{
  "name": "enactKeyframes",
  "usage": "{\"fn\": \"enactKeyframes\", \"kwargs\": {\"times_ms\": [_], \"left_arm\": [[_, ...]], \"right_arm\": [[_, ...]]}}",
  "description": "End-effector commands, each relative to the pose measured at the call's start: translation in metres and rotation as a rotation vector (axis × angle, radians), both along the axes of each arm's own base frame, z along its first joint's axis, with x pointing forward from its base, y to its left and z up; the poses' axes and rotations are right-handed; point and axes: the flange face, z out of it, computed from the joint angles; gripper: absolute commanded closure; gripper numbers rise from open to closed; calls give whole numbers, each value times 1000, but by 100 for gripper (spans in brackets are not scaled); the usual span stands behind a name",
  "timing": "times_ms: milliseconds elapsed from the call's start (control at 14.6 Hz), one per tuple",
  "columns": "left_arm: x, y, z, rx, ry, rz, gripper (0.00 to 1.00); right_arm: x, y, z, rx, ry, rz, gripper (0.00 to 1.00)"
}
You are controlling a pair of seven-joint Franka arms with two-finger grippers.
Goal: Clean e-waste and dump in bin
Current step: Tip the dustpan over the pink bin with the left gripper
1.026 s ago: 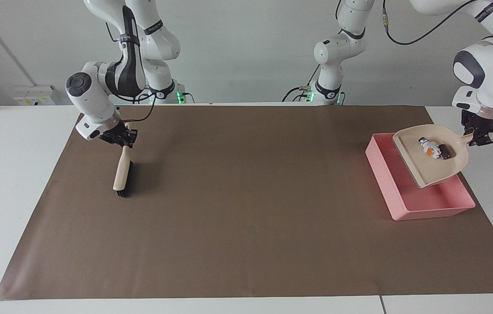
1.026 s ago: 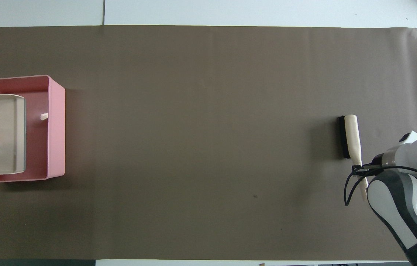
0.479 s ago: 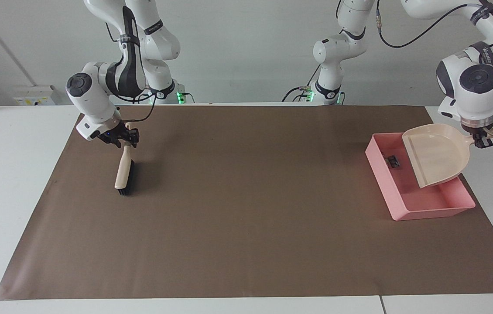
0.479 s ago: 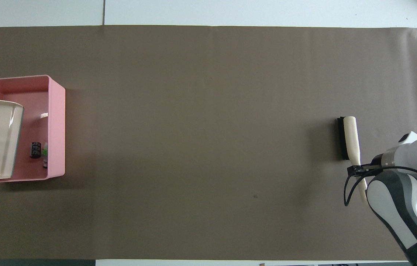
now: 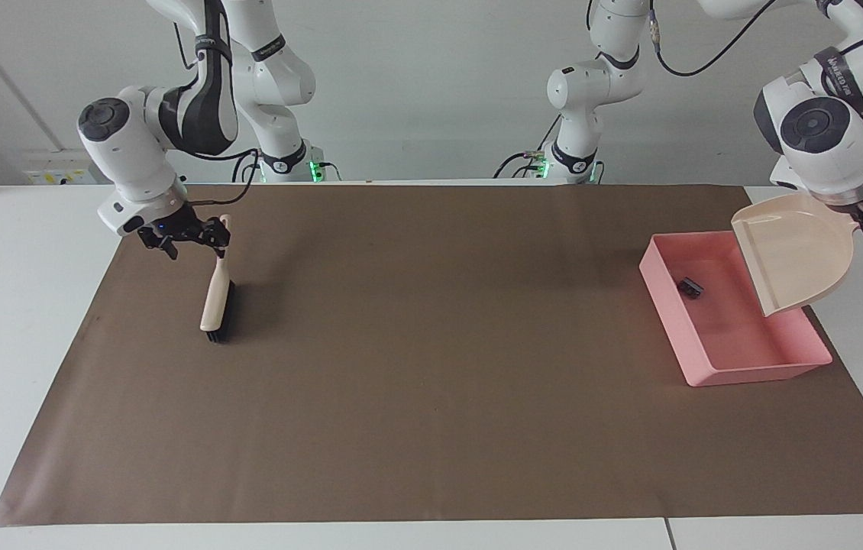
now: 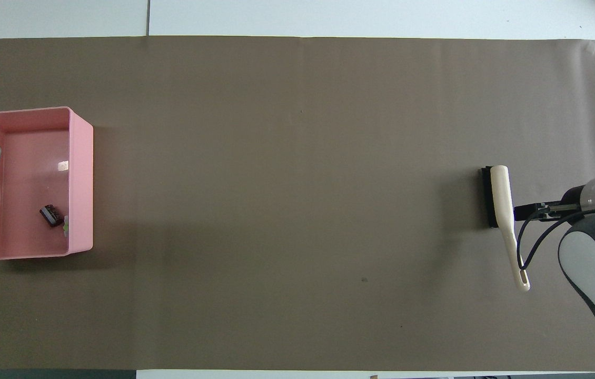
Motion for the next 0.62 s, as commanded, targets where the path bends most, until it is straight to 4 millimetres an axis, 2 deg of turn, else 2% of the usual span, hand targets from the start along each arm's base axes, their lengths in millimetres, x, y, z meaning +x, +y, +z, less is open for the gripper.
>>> {"fn": "enactKeyframes", "kwargs": {"times_ms": [0, 205, 342, 547], "left_arm": [[-9, -43, 21, 31, 8, -21, 99], [-13, -85, 22, 36, 38, -45, 99], [-16, -108, 10, -124, 21, -24, 98], [-27, -127, -9, -303, -33, 68, 99]], "right_arm": [[20, 6, 68, -23, -22, -61, 0], [31, 12, 123, -27, 14, -170, 0], [43, 14, 153, -28, 44, -207, 0], [49, 35, 175, -34, 63, -234, 0]]}}
